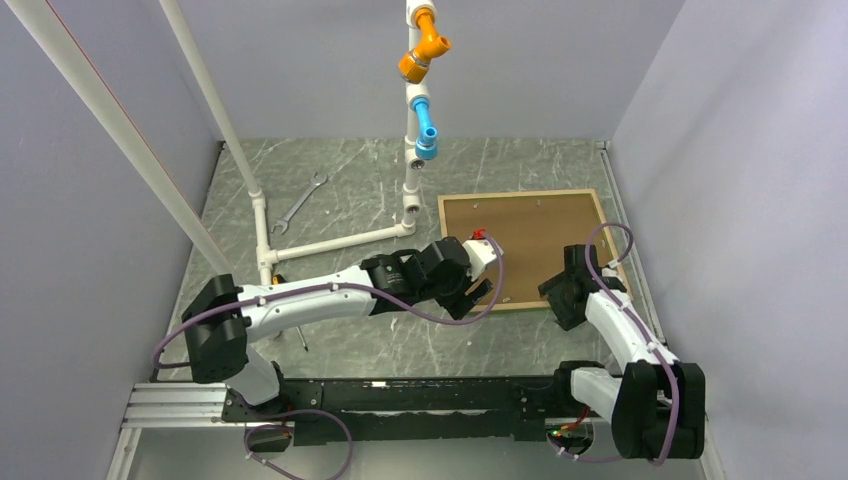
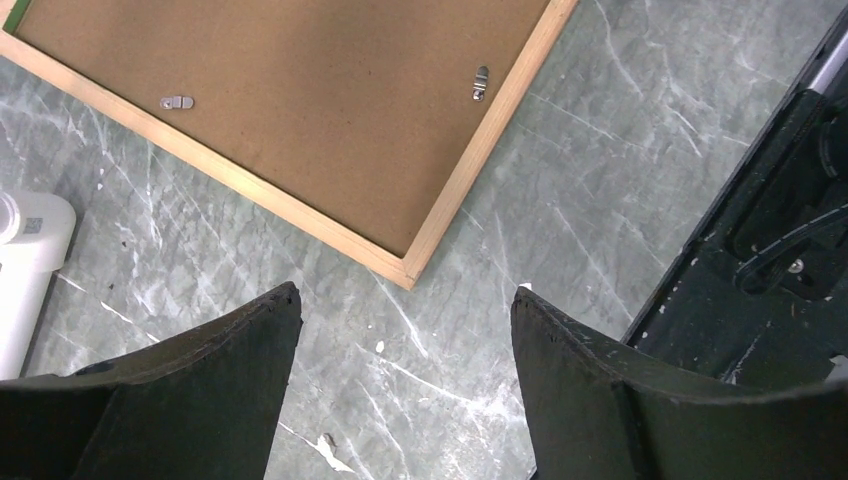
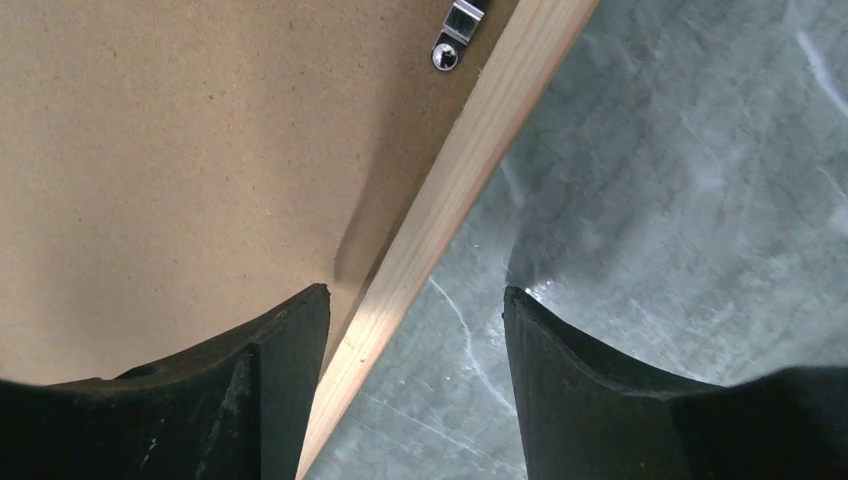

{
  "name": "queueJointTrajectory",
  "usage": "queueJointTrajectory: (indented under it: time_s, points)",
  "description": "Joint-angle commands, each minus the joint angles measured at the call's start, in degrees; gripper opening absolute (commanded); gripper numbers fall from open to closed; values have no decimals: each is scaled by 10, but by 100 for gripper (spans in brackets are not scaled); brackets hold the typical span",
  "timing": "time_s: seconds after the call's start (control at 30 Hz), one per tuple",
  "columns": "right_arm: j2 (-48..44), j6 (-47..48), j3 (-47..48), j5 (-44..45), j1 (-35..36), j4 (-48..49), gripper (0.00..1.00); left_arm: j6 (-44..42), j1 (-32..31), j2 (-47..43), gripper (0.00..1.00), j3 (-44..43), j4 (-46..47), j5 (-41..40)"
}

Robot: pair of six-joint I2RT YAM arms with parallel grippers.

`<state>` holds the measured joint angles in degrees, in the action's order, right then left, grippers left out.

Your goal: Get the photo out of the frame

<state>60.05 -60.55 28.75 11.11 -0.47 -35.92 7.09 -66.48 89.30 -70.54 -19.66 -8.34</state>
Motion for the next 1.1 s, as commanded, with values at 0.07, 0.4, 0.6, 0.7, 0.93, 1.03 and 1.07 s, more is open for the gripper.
queueJointTrajectory:
  time_s: [0.07, 0.4, 0.6, 0.7, 0.93, 1.03, 1.07]
  points:
    - [17, -9, -8, -20, -11, 52, 65, -21, -5, 20, 80, -29, -2, -21]
    - [54, -55, -19, -7, -12, 45, 40, -34, -15, 61, 81, -32, 25, -63]
    - [28, -95, -45, -3, -12, 55, 17, -56, -39, 90, 84, -41, 43, -105]
    - [2, -105, -48, 5, -13, 47, 12, -81, -50, 102, 84, -36, 66, -117]
    - [-33, -101, -18, 8, -12, -1, 0, -121, -70, 140, 86, -47, 90, -127]
    - [-37, -93, 4, 7, -12, -26, 0, -141, -79, 154, 87, -47, 97, -126]
    - [-37, -90, 12, 5, -12, -34, 0, -146, -82, 157, 87, -46, 98, -126]
